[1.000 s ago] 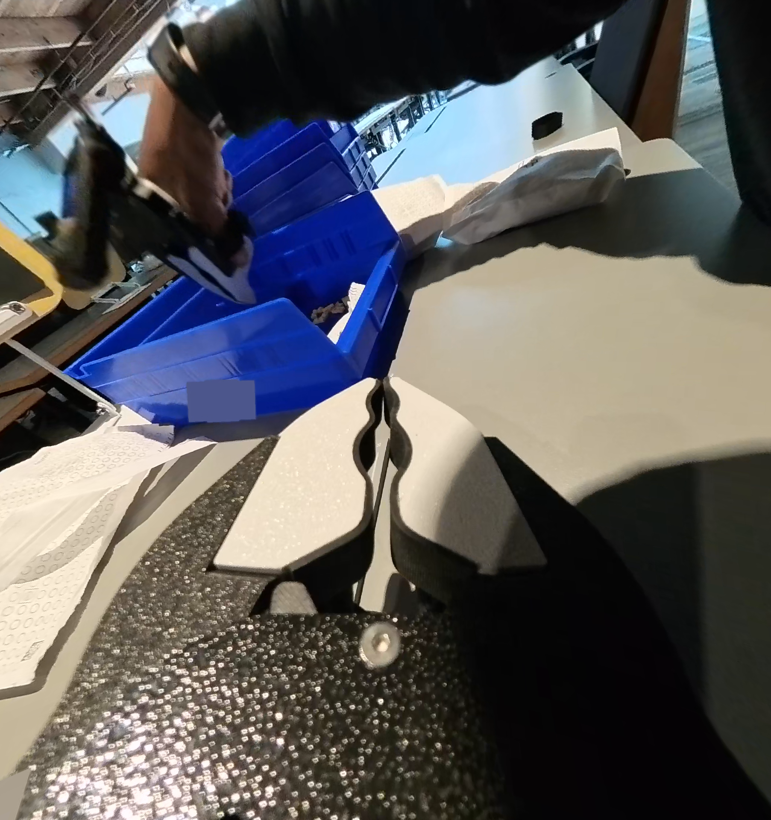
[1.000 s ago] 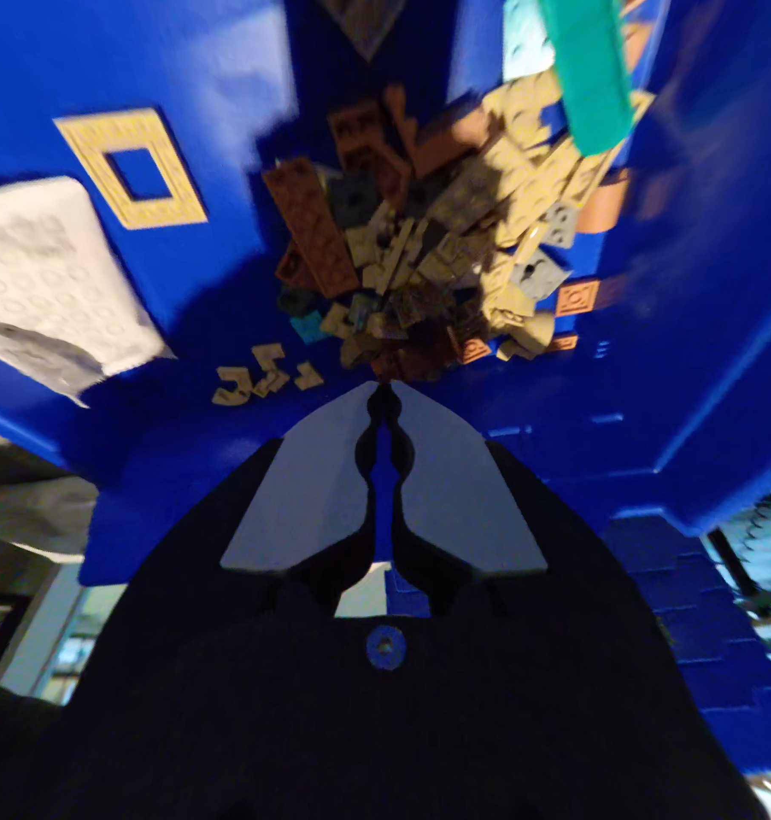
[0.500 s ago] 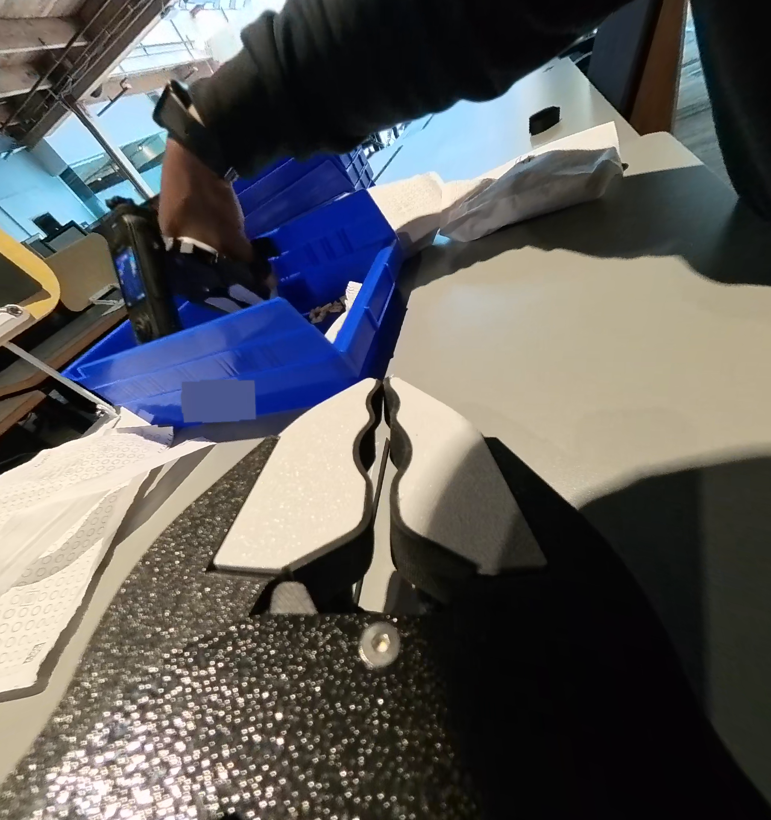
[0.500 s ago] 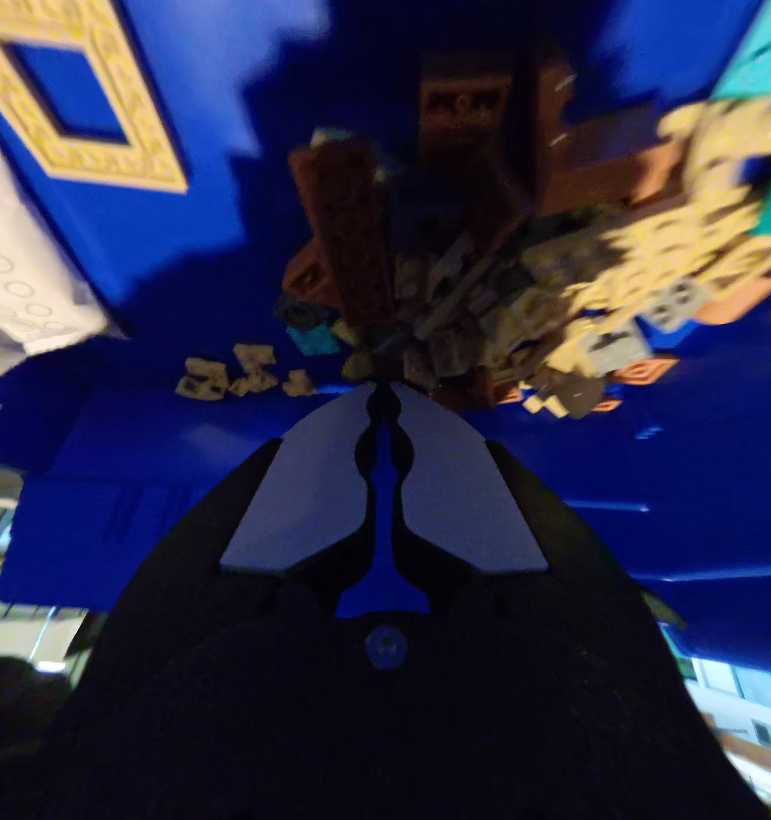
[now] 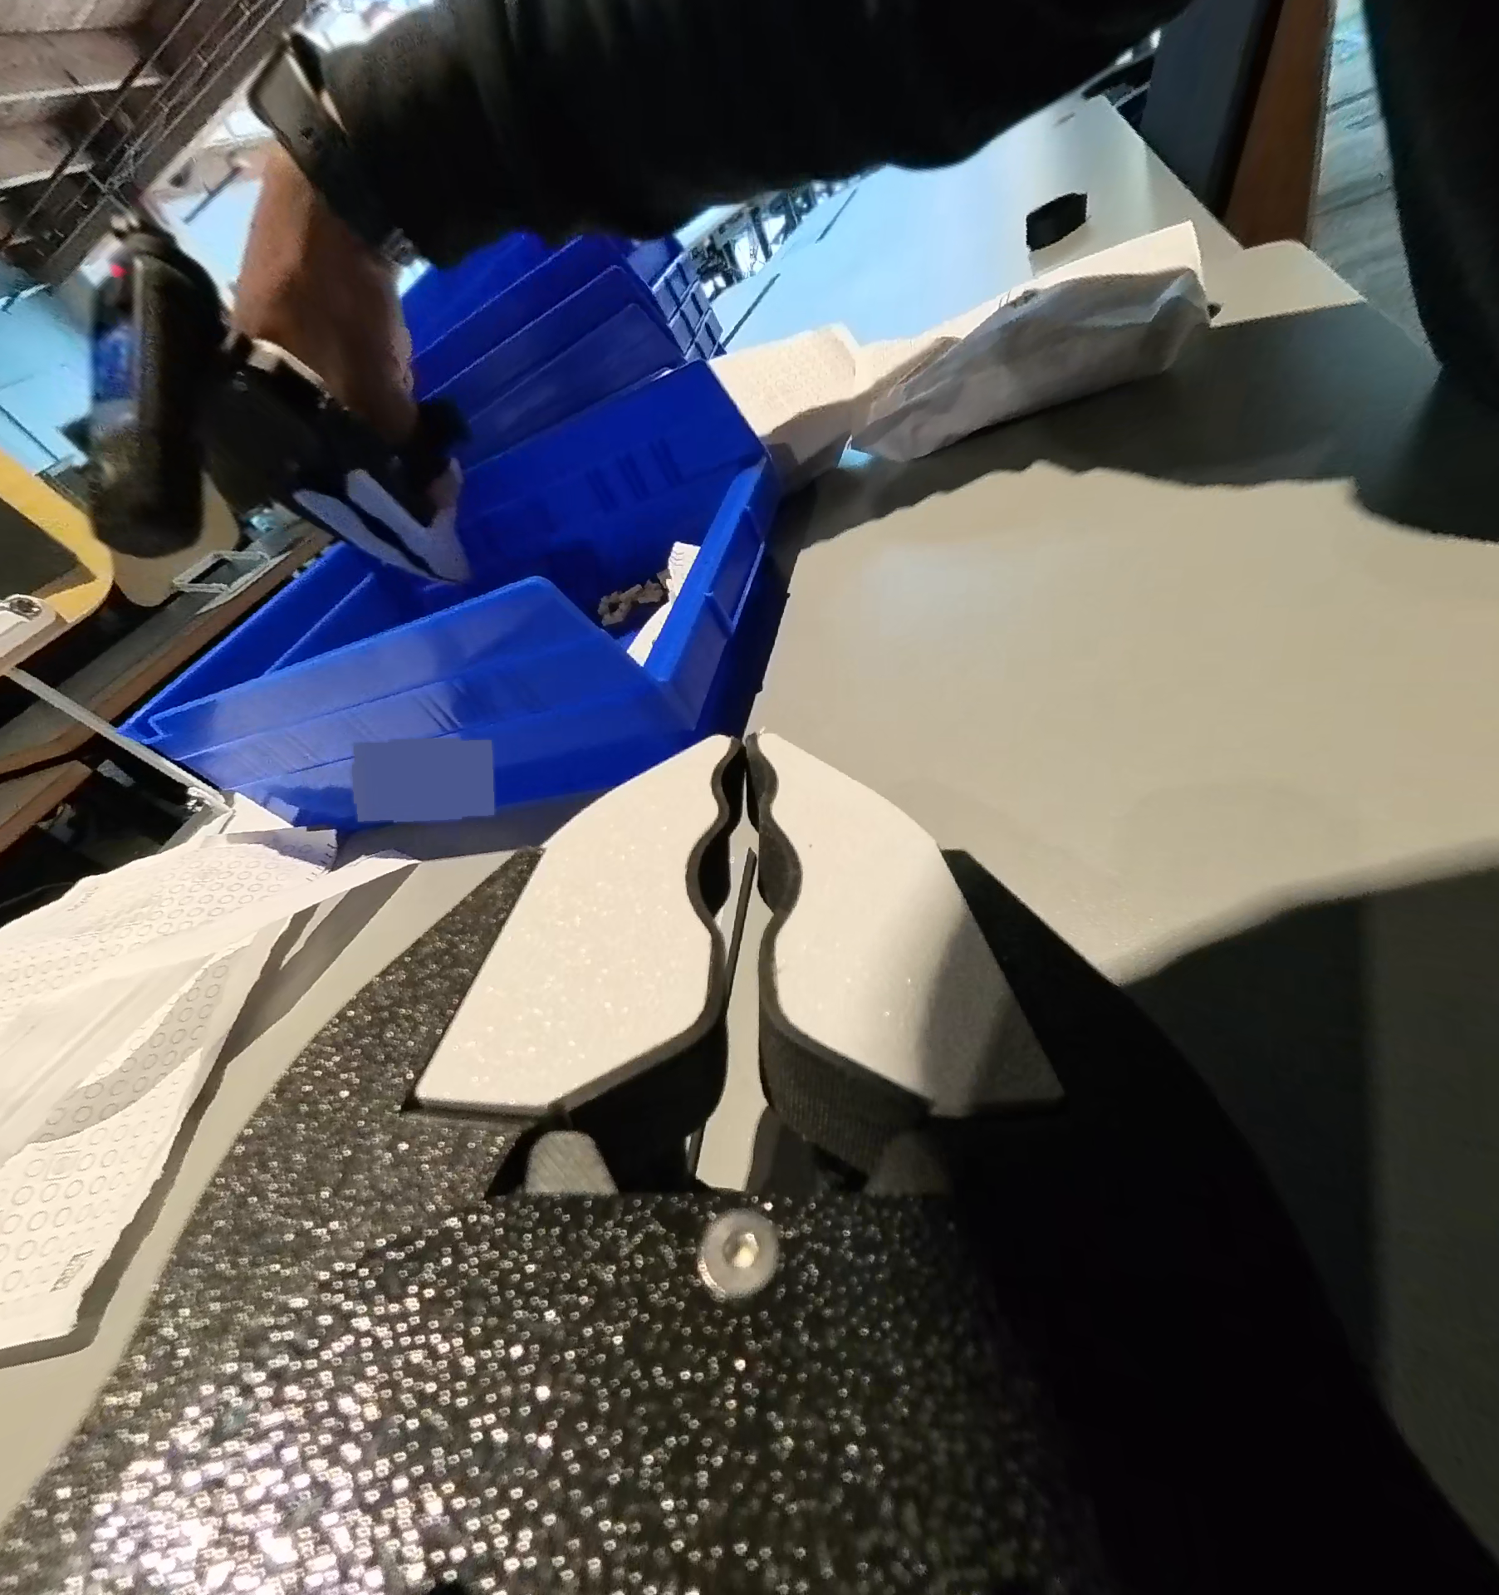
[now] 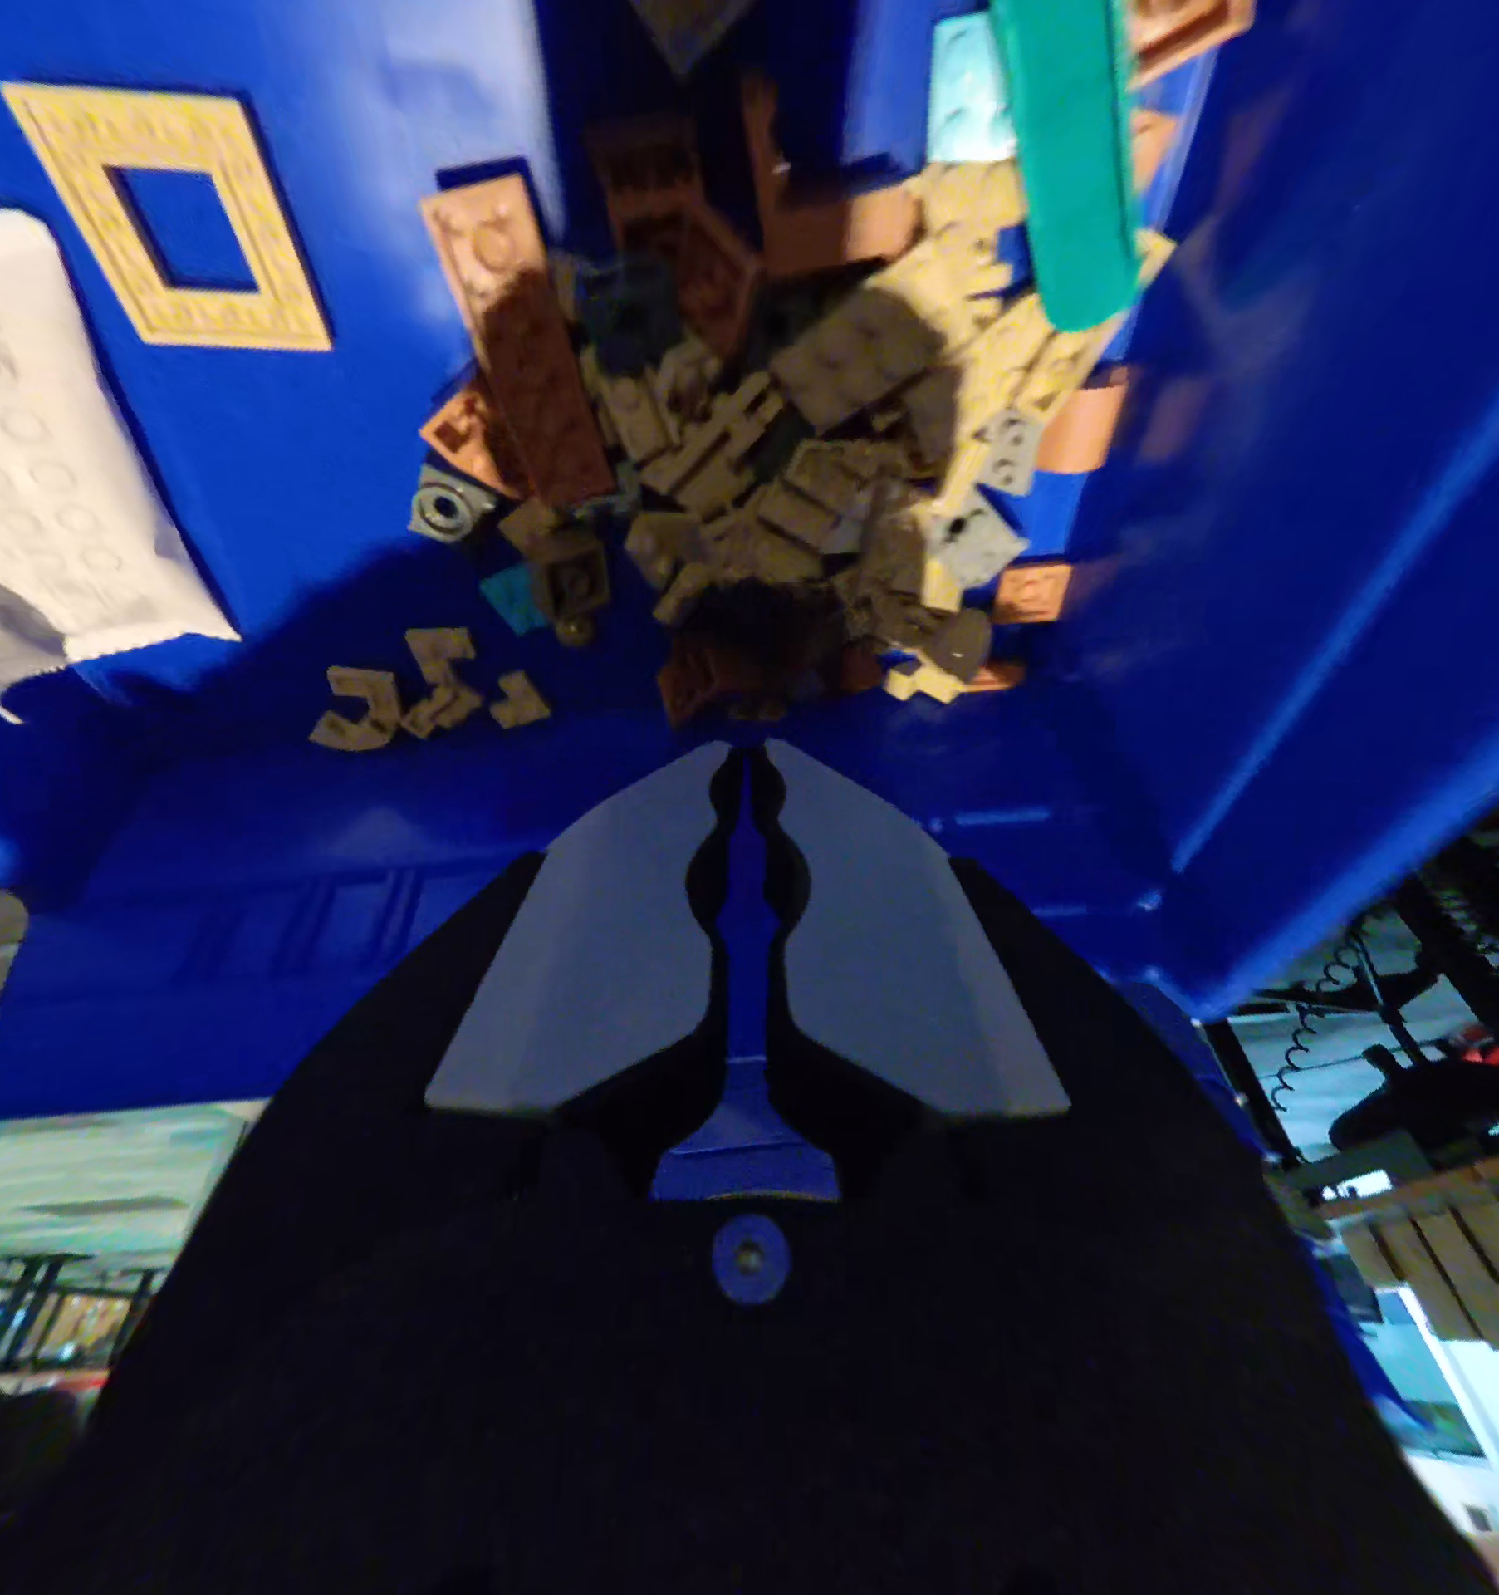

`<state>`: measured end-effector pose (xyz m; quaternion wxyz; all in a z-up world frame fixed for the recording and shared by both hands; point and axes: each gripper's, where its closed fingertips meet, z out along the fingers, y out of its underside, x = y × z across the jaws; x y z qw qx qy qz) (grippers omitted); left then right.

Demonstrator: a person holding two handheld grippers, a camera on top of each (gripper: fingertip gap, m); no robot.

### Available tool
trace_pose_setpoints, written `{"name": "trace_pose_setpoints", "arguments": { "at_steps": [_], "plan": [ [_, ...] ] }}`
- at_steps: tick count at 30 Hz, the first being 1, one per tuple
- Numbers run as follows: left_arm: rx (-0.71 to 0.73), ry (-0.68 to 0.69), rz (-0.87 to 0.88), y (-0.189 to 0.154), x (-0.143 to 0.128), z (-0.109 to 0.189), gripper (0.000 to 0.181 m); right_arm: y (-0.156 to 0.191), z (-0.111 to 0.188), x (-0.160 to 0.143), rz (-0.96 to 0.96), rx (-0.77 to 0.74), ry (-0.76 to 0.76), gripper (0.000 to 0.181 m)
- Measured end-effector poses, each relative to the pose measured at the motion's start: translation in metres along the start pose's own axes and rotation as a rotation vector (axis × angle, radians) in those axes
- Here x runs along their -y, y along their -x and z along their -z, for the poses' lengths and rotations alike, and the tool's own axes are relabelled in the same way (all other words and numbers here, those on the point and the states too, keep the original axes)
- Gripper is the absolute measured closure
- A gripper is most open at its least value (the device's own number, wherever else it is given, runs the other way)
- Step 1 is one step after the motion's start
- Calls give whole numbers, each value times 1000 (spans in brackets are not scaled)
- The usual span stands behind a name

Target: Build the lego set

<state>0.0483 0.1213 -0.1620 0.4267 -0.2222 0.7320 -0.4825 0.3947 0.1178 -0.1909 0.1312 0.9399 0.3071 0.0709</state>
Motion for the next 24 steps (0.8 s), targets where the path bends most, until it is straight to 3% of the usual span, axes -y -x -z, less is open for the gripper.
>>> {"name": "trace_pose_setpoints", "arguments": {
  "at_steps": [6, 12, 17, 24],
  "plan": [
    [0, 3, -2, 0, 0, 0, 181, 11, -35, -6, 84, -3, 154, 158],
    [-2, 4, -8, -1, -1, -1, 181, 5, -43, -7, 65, -36, 223, 160],
    [-8, 5, -11, -3, 0, -1, 181, 8, -40, 16, 13, 28, 88, 164],
    [-14, 3, -12, -5, 1, -1, 181, -9, -20, 26, -66, -33, -69, 171]
  ]
}}
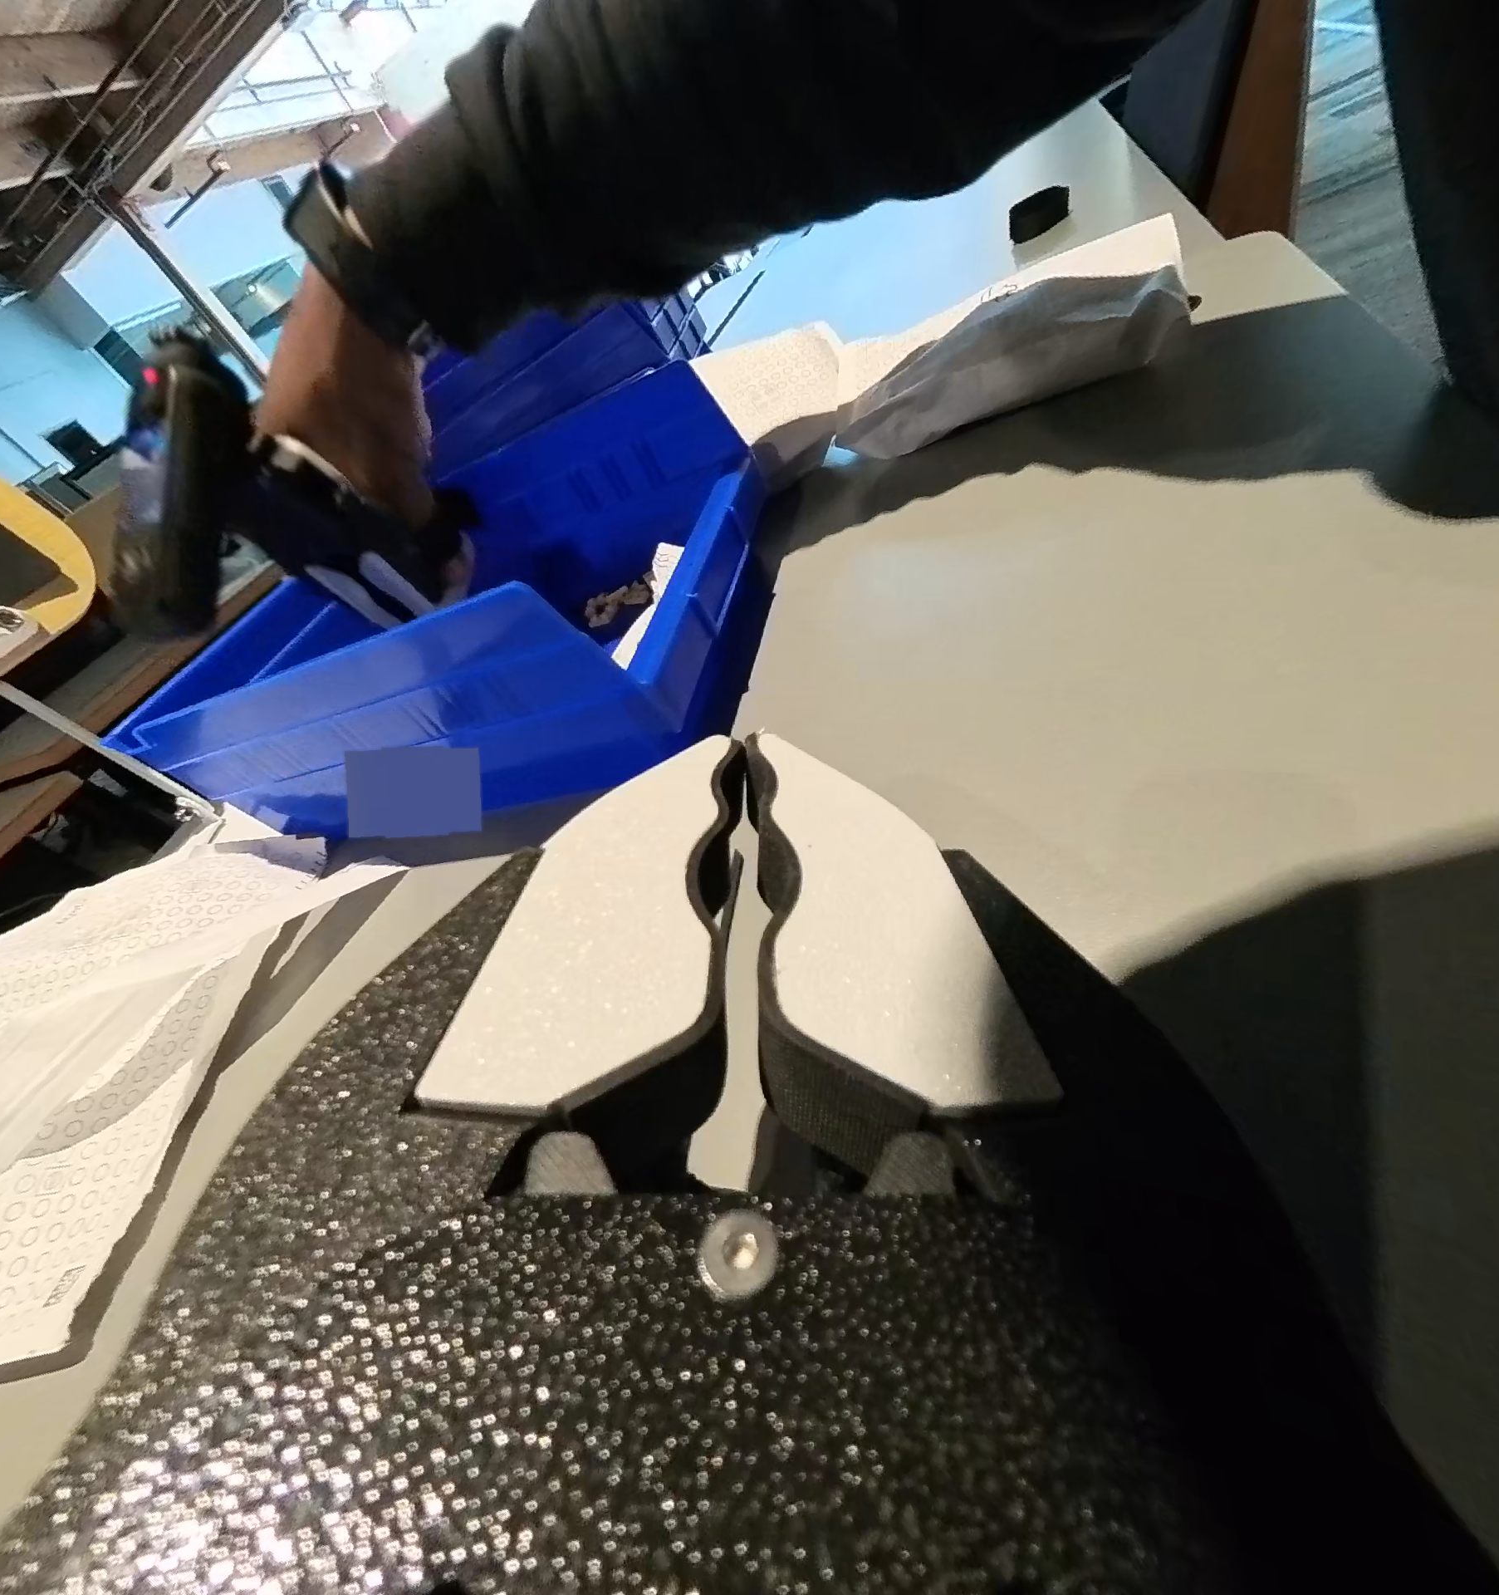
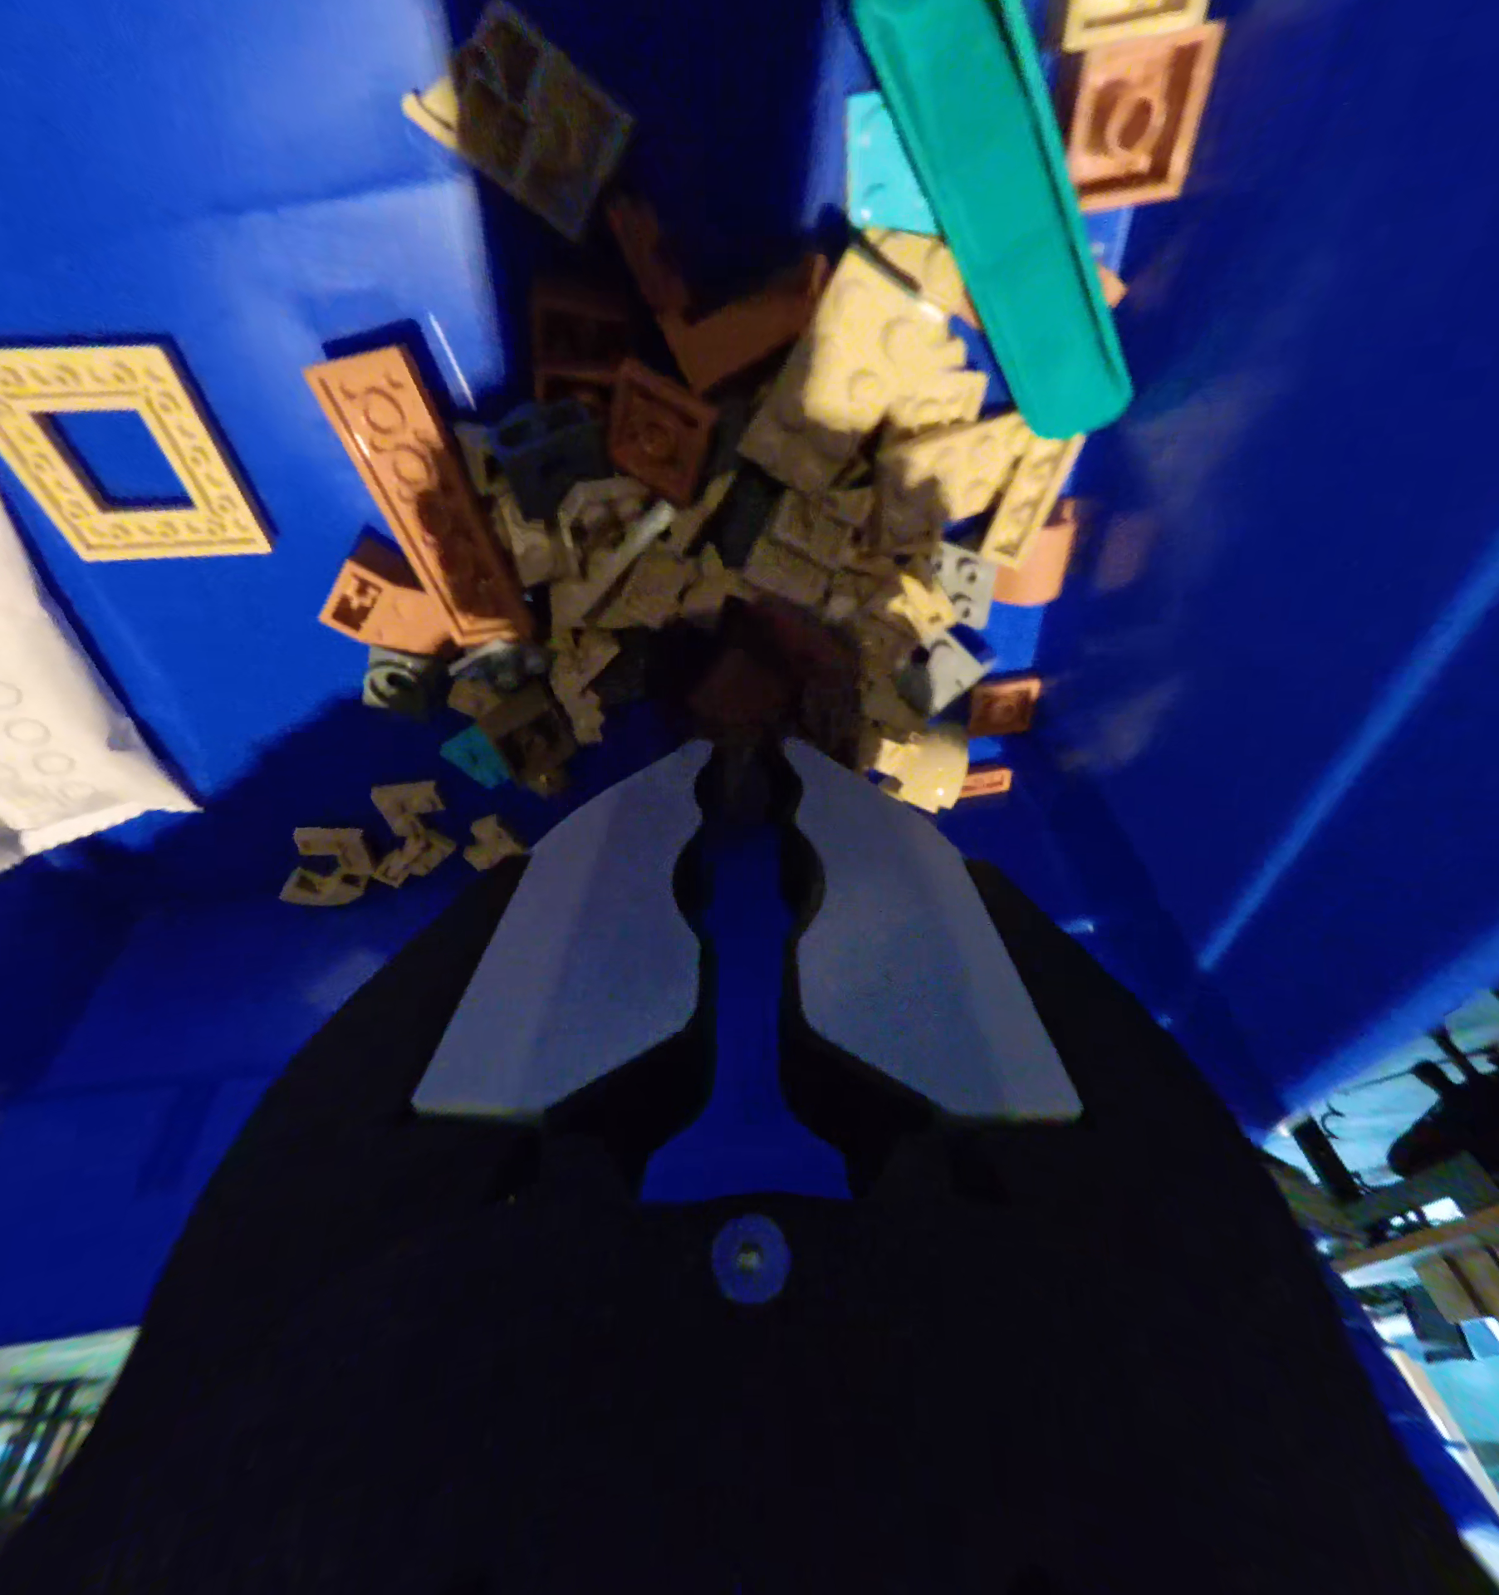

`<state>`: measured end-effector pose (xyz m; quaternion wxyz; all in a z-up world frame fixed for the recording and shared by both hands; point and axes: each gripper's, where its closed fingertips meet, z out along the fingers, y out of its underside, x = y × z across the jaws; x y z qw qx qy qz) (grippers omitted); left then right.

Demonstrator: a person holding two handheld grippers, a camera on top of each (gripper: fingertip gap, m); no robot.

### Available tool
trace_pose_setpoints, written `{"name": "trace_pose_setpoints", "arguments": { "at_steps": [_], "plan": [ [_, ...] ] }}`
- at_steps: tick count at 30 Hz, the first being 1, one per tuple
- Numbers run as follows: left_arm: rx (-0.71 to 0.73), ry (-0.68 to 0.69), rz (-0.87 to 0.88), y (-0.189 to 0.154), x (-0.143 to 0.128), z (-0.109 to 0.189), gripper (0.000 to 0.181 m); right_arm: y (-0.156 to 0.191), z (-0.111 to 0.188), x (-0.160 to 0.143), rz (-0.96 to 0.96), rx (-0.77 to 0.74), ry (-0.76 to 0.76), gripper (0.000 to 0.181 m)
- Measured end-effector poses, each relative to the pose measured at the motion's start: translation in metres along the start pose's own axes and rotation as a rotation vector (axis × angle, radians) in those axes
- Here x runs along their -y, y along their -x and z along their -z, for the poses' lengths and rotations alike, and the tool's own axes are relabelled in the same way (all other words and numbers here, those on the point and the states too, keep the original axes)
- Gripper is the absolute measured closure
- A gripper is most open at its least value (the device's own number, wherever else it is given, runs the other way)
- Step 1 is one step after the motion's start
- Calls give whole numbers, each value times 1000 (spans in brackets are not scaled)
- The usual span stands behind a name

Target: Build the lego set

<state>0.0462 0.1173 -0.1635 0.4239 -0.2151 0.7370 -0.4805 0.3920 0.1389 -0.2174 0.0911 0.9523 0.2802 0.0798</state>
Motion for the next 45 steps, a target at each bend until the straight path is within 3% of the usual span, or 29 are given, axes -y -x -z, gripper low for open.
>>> {"name": "trace_pose_setpoints", "arguments": {
  "at_steps": [10, 19, 24, 39, 45],
  "plan": [
    [0, -3, 11, 1, 1, 0, 181, 19, 43, -41, -33, -71, -157, 158],
    [10, -11, 29, 5, 1, 0, 181, 54, 50, -59, 34, -134, -217, 156],
    [11, -15, 36, 6, 1, 0, 181, 60, 56, -53, 52, -140, -326, 156],
    [10, -18, 37, 6, 2, 1, 181, 58, 51, -37, 88, -137, -357, 156],
    [11, -17, 39, 6, 2, 1, 181, 65, 51, -13, 163, -132, -411, 154]
  ]
}}
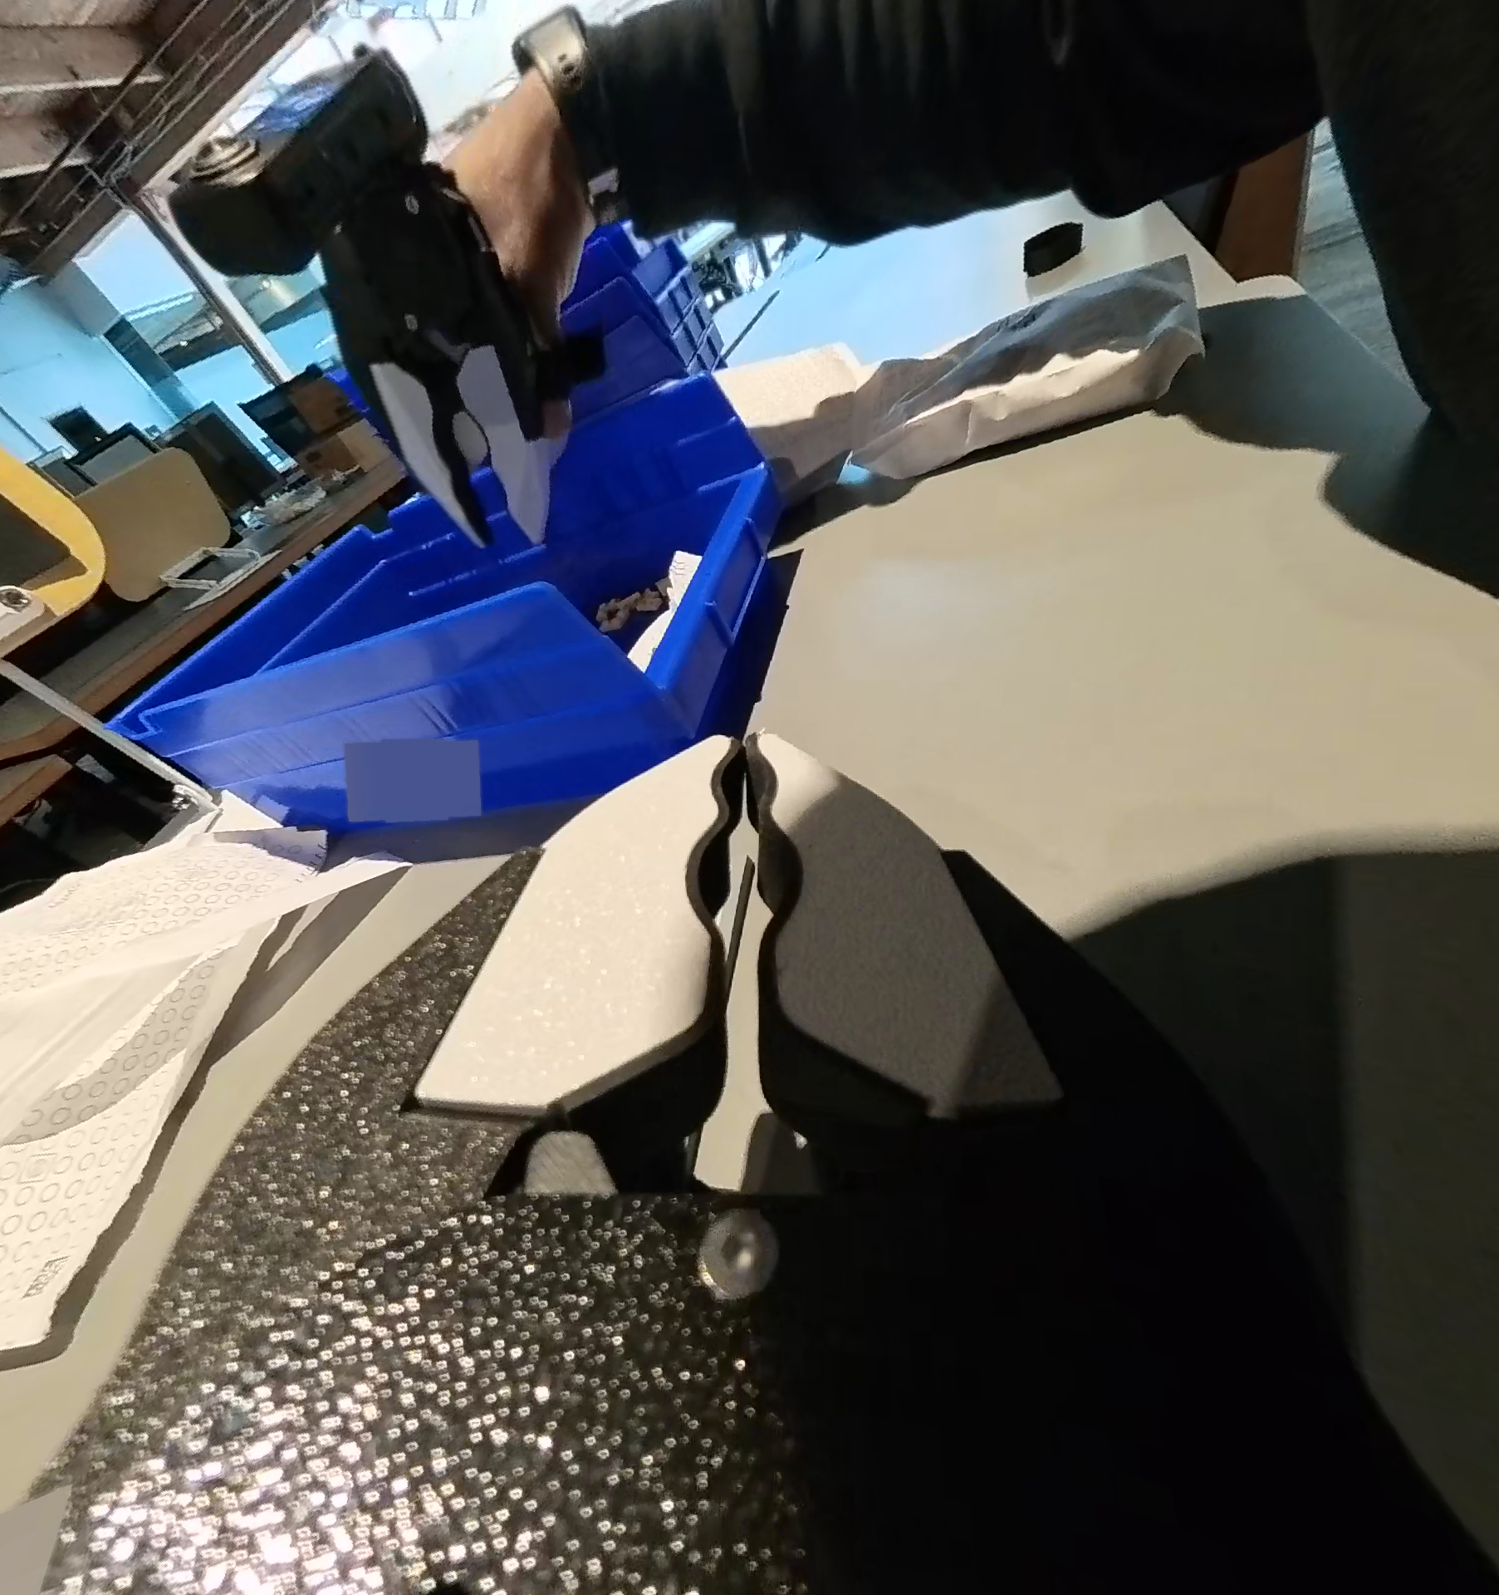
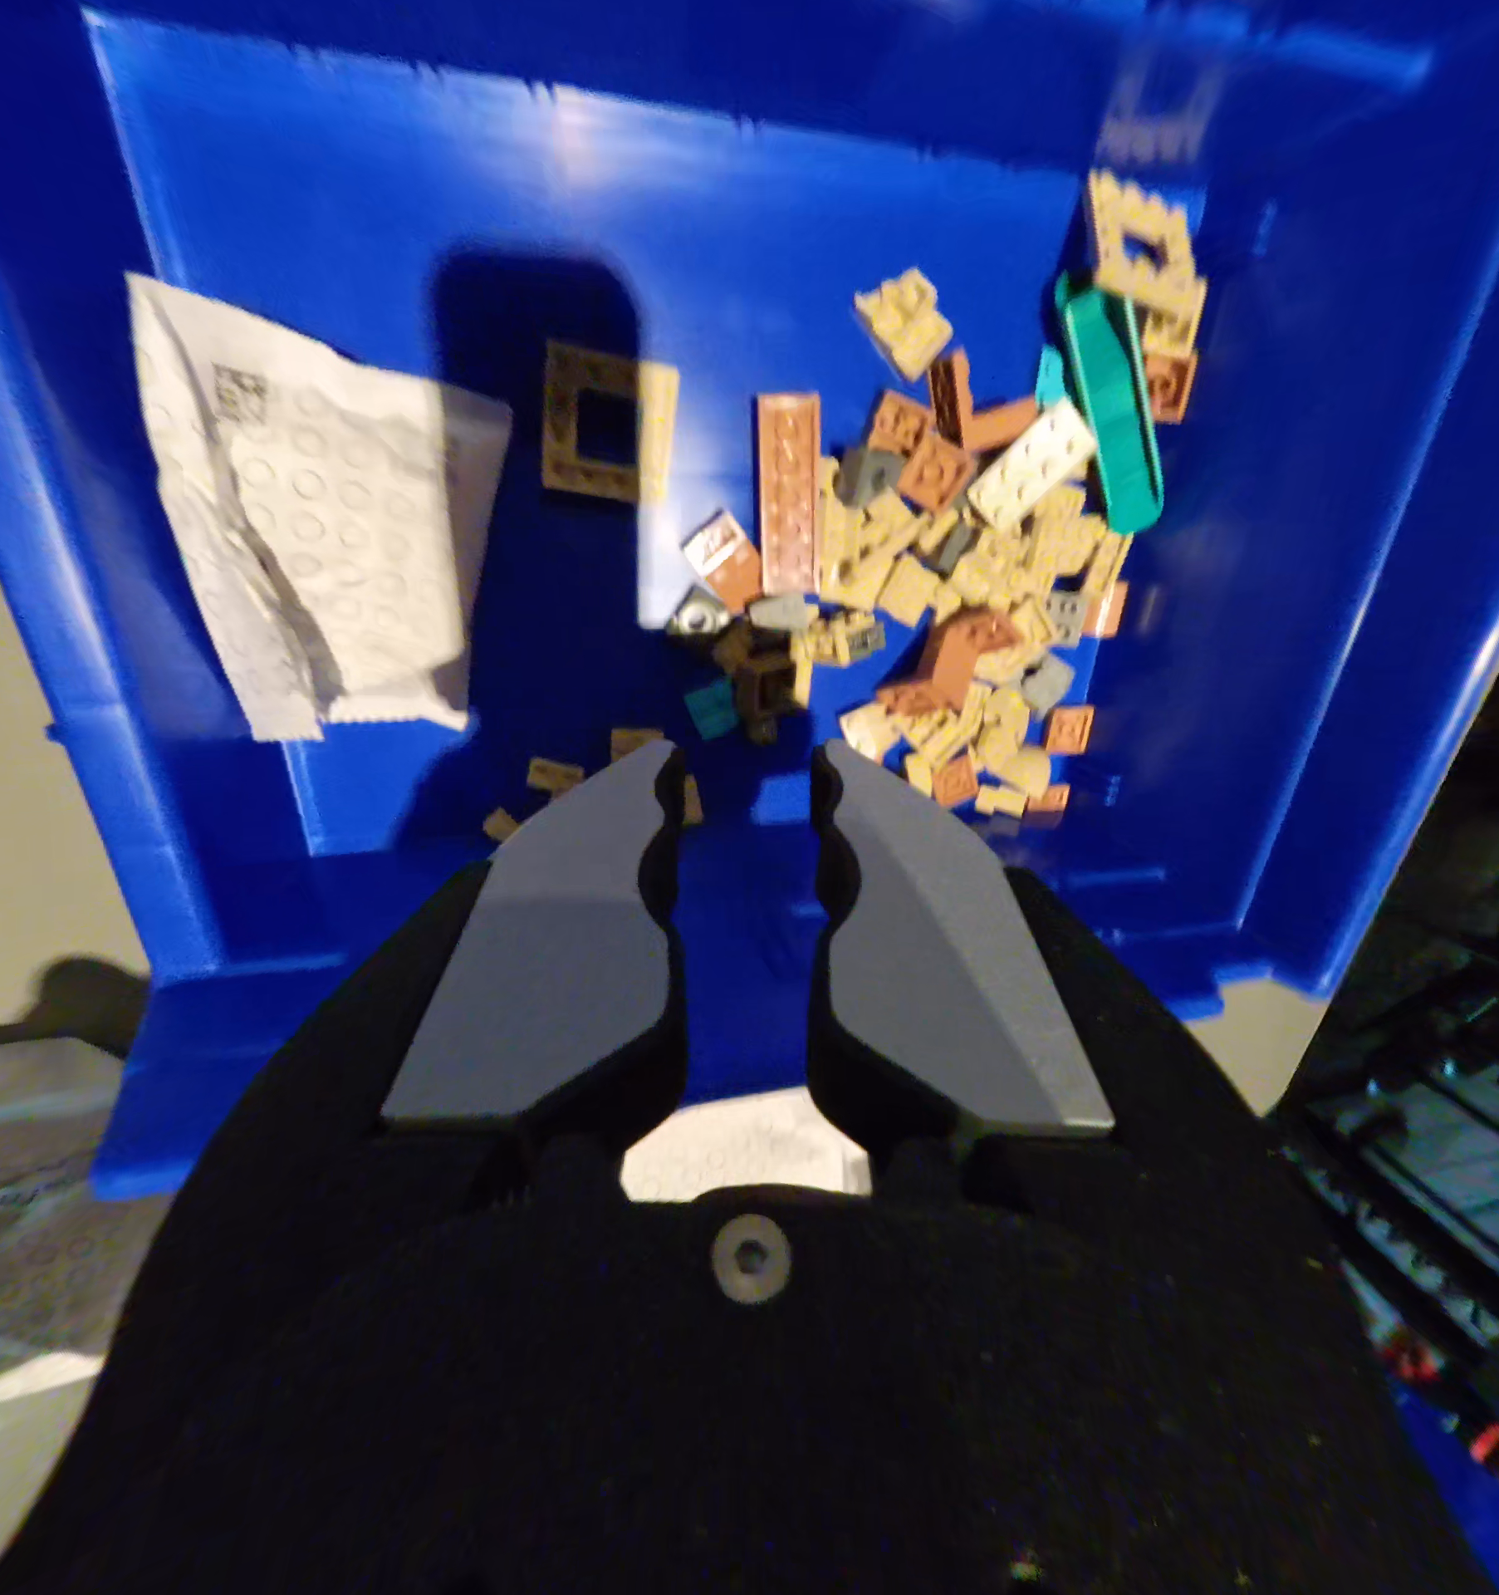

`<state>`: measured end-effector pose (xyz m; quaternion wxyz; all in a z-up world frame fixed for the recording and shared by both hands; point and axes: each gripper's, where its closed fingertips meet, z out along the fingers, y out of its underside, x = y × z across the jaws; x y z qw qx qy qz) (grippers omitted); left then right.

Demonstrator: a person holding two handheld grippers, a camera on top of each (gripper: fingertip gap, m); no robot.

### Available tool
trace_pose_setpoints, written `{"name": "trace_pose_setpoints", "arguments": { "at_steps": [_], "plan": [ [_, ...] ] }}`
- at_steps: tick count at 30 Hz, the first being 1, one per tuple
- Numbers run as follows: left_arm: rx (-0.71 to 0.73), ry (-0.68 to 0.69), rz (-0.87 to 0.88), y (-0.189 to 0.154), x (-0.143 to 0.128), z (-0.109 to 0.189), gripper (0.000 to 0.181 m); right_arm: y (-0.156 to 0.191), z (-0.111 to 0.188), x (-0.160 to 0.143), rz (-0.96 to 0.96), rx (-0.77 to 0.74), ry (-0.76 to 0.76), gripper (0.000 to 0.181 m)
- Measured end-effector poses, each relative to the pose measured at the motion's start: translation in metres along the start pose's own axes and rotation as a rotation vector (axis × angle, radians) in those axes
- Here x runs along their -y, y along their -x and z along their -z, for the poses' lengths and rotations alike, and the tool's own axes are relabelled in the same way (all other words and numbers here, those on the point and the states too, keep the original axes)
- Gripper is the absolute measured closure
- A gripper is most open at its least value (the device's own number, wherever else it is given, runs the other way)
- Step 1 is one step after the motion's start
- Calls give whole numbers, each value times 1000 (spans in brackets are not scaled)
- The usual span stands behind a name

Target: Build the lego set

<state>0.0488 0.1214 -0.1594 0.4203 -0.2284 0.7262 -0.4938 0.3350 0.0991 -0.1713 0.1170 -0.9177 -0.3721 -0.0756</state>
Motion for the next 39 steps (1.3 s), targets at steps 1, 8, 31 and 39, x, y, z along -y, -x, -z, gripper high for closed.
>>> {"name": "trace_pose_setpoints", "arguments": {
  "at_steps": [1, 8, 31, 39],
  "plan": [
    [0, 0, 0, 0, 0, 0, 181, 2, -2, 8, 27, 5, -21, 153],
    [0, -5, -7, -1, 0, 1, 181, 1, -19, 39, 120, 53, -47, 149],
    [1, -2, -12, -1, 0, 1, 181, -59, -65, -3, 77, -133, 269, 181],
    [1, -2, -9, -1, 0, 1, 181, -25, -37, 5, 127, 7, 105, 158]
  ]
}}
